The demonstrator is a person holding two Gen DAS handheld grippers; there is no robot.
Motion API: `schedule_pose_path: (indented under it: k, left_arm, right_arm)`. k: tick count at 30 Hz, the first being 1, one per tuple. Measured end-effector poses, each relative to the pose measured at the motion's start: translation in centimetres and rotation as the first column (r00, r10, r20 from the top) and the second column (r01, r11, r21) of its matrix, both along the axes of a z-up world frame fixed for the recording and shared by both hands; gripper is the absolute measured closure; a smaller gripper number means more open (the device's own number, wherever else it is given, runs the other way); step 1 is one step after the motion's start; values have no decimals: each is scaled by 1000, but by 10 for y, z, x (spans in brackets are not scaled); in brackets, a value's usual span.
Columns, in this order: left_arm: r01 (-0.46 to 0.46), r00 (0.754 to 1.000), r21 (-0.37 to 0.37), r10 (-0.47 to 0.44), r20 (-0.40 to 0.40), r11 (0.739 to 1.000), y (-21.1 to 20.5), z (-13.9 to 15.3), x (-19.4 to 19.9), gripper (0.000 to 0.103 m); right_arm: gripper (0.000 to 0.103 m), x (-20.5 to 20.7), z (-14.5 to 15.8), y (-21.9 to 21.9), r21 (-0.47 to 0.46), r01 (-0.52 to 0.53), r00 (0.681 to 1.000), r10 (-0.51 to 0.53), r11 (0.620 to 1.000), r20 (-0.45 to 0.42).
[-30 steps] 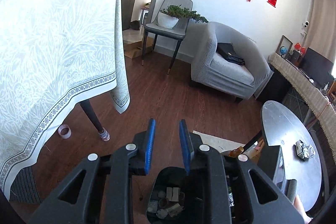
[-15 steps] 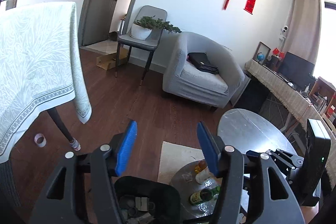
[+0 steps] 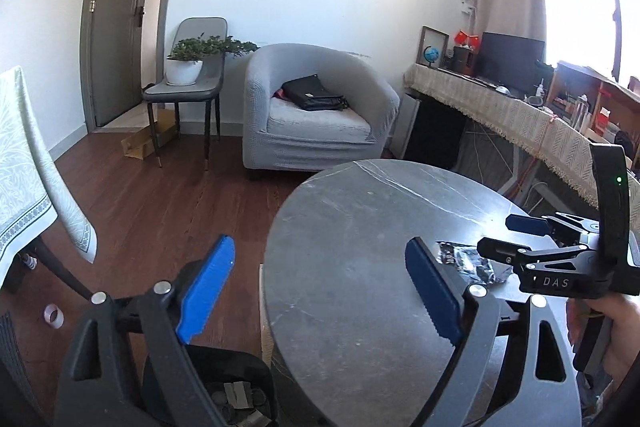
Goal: Collect trash
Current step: 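Move both grippers back over the table toward the black packet and foil, then grasp the crumpled white paper with the right gripper while the left gripper approaches the black packet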
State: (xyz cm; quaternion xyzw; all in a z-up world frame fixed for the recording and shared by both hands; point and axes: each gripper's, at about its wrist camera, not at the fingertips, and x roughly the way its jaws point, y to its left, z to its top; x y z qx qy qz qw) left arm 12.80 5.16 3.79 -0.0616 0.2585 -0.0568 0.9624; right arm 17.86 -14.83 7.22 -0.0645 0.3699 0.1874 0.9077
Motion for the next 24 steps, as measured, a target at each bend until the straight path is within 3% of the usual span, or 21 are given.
schedule_pose_path:
  k: [8,13,17,24]
  left_arm:
    - [66,997,12,-66,-27,998,-39,-7,10,11]
    - [87,995,-26,-89,-54,996,-53,-13,17,10]
    - [107,990,-51,-112,-92,993,-67,-20,23,10]
    - [176,973,-36,-179,-143,984,-96,-30,30,10]
  right_arm:
    - [26,4,-16,-44,24,57,997,-56,998,-58]
    - [27,4,-26,-54,25,61,994,-58,998,-90]
    - [48,8,-34,-63,77,56,989,-45,995,-141]
    - [51,3,-32,-78,98,63,989,-49,993,-139]
